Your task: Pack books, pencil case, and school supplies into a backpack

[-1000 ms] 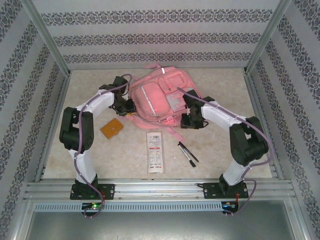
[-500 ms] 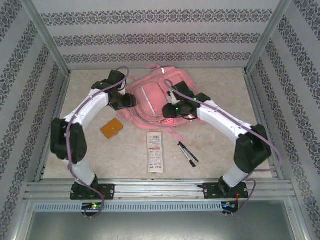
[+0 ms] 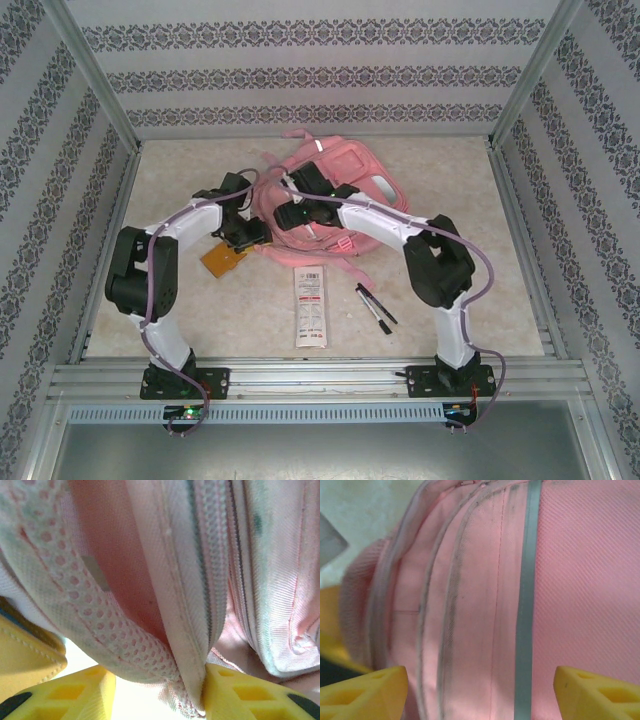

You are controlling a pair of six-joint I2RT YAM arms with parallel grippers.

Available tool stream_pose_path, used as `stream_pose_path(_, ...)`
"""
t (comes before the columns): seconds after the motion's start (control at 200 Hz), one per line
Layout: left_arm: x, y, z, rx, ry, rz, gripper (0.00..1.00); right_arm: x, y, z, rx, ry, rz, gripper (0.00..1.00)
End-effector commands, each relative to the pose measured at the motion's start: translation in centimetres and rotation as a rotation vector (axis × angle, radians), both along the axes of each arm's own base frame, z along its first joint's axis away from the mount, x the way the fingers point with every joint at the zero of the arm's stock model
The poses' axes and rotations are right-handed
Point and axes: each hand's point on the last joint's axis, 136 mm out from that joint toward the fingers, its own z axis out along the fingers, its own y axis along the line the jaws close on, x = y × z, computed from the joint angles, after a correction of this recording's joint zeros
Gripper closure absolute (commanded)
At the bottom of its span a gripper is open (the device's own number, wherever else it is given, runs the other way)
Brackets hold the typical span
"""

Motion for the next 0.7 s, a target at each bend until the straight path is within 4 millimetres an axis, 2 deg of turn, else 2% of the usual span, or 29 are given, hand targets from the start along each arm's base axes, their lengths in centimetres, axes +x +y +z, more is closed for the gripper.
stream_pose_path(0.0, -0.8, -0.6, -0.1, -0.046, 0.02, 0.001, 0.53, 0.4, 1.1, -1.2, -0.133, -0.1, 0.082, 0.24)
stream_pose_path(0.12, -1.1, -1.1, -0.6, -0.074, 0.037, 0.001, 0.54, 1.2, -0.2, -3.6, -0.26, -0.115, 0.028, 0.27)
stream_pose_path(0.18, -1.0, -1.3, -0.4, -0.089, 0.028, 0.002, 0.54, 1.2, -0.9, -4.4, -0.289, -0.115, 0.008, 0.34)
stream_pose_path(0.22, -0.9, -1.4, -0.1, -0.099, 0.019, 0.002, 0.54, 1.4, -1.4, -4.4, -0.304, -0.122, -0.016, 0.44)
stream_pose_path(0.28, -0.8, -1.6, 0.5, -0.115, 0.004, 0.001, 0.54, 1.7, -2.0, -3.6, -0.292, -0.135, -0.042, 0.72)
stream_pose_path(0.325, -0.8, -1.8, 0.8, -0.126, -0.001, 0.001, 0.54, 1.9, -2.3, -2.4, -0.256, -0.147, -0.053, 0.87)
stream_pose_path(0.4, -0.9, -2.4, 1.3, -0.153, -0.012, 0.004, 0.55, 2.0, -2.3, 0.5, -0.171, -0.155, -0.031, 1.0)
stream_pose_path(0.465, -1.1, -3.2, 1.4, -0.168, -0.031, 0.015, 0.56, 1.5, -1.8, 3.6, -0.061, -0.142, 0.036, 1.0)
stream_pose_path(0.58, -2.0, -6.3, 1.7, -0.235, -0.073, 0.013, 0.56, 0.9, -2.5, 9.0, 0.096, -0.144, 0.12, 1.0)
stream_pose_path(0.695, -2.6, -7.8, 1.3, -0.241, -0.092, -0.002, 0.55, -0.1, -3.7, 13.0, 0.25, -0.117, 0.217, 1.0)
